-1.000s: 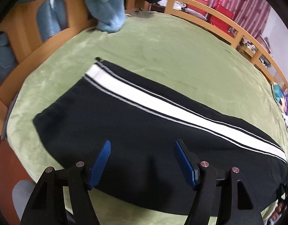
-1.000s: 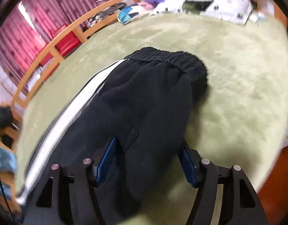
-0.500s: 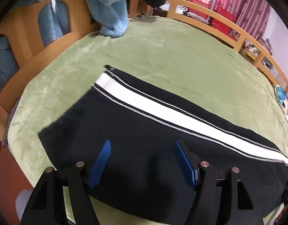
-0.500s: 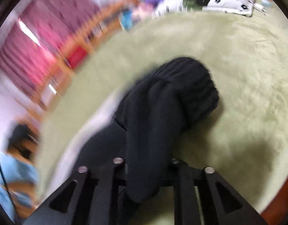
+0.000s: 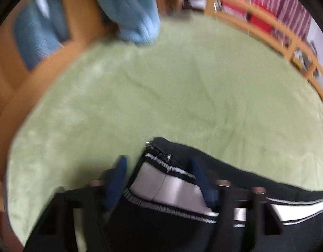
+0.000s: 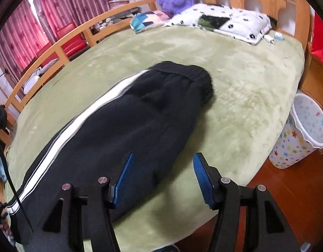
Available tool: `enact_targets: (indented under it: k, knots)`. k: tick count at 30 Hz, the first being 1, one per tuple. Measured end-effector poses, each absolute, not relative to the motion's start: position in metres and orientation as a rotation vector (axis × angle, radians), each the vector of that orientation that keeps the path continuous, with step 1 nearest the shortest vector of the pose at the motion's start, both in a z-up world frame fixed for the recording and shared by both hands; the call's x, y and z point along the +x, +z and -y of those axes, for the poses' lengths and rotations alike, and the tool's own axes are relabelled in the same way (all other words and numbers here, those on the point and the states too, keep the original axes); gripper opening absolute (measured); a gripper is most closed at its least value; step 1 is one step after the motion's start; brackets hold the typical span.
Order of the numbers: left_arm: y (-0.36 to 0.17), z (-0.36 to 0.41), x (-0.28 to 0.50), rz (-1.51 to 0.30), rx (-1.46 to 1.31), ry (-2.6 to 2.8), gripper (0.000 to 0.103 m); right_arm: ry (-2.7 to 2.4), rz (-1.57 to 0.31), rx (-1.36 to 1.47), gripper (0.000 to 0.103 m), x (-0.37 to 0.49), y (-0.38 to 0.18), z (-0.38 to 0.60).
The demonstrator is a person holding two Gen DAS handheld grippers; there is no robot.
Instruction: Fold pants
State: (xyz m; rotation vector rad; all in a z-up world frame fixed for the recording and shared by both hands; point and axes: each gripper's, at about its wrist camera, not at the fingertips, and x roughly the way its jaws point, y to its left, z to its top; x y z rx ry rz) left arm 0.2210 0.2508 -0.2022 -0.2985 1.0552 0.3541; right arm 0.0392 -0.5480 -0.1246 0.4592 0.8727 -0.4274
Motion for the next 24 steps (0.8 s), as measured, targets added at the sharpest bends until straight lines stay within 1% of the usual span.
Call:
enact_targets:
  k: [1, 2, 4, 5, 7, 8, 9, 10, 11, 12, 13, 14, 15, 16, 17, 19, 20, 21, 22, 24]
  knots:
    - [-0.206, -0.250, 0.226, -1.069, -0.279, 0.342, 0.024, -0.417, -0.876, 0.456, 0.058, 0.041, -0.125, 0.536]
    - [-0.203, -0.252, 0.227, -1.043, -0.291, 0.309, 0.019, -0.410, -0.883, 0.446, 0.058, 0.048, -0.125, 0.527]
    - [-0.185, -0.261, 0.222, -0.929, -0.336, 0.273, 0.018, -0.388, -0.900, 0.406, 0.058, 0.060, -0.125, 0.503]
    - [-0.182, -0.265, 0.220, -0.911, -0.356, 0.269, 0.018, -0.379, -0.905, 0.392, 0.058, 0.063, -0.125, 0.494]
    - [-0.190, -0.270, 0.223, -0.929, -0.374, 0.285, 0.018, -0.359, -0.916, 0.370, 0.058, 0.071, -0.127, 0.478]
    - [-0.205, -0.267, 0.227, -0.956, -0.366, 0.310, 0.019, -0.348, -0.924, 0.359, 0.058, 0.075, -0.129, 0.472]
    - [-0.213, -0.262, 0.229, -0.968, -0.329, 0.325, 0.022, -0.337, -0.933, 0.350, 0.058, 0.079, -0.132, 0.467]
    - [-0.215, -0.255, 0.230, -0.963, -0.277, 0.337, 0.028, -0.326, -0.944, 0.346, 0.058, 0.080, -0.134, 0.462]
    - [-0.209, -0.244, 0.229, -0.961, -0.190, 0.349, 0.030, -0.314, -0.959, 0.343, 0.058, 0.082, -0.136, 0.457]
    - [-0.204, -0.240, 0.226, -0.967, -0.164, 0.349, 0.038, -0.299, -0.979, 0.337, 0.058, 0.085, -0.140, 0.451]
    - [-0.196, -0.239, 0.222, -0.971, -0.162, 0.343, 0.049, -0.282, -0.994, 0.325, 0.058, 0.088, -0.143, 0.444]
    - [-0.184, -0.237, 0.211, -0.948, -0.189, 0.319, 0.054, -0.267, -1.000, 0.297, 0.058, 0.089, -0.146, 0.436]
    - [-0.176, -0.237, 0.204, -0.929, -0.202, 0.305, 0.062, -0.257, -1.001, 0.274, 0.058, 0.090, -0.148, 0.432]
    - [-0.166, -0.232, 0.191, -0.910, -0.202, 0.291, 0.066, -0.237, -1.014, 0.240, 0.062, 0.092, -0.155, 0.426]
    - [-0.158, -0.228, 0.181, -0.907, -0.194, 0.275, 0.066, -0.237, -1.062, 0.220, 0.065, 0.097, -0.168, 0.422]
    - [-0.148, -0.216, 0.156, -0.902, -0.194, 0.208, 0.066, -0.254, -1.180, 0.239, 0.065, 0.106, -0.193, 0.424]
    - [-0.146, -0.205, 0.141, -0.899, -0.193, 0.163, 0.068, -0.260, -1.188, 0.256, 0.065, 0.106, -0.195, 0.424]
    - [-0.147, -0.196, 0.130, -0.902, -0.186, 0.133, 0.072, -0.261, -1.163, 0.274, 0.065, 0.104, -0.190, 0.426]
    - [-0.151, -0.189, 0.120, -0.906, -0.179, 0.119, 0.075, -0.253, -1.132, 0.289, 0.064, 0.100, -0.182, 0.426]
    - [-0.179, -0.171, 0.093, -0.960, -0.155, 0.124, 0.075, -0.243, -1.086, 0.299, 0.064, 0.091, -0.172, 0.424]
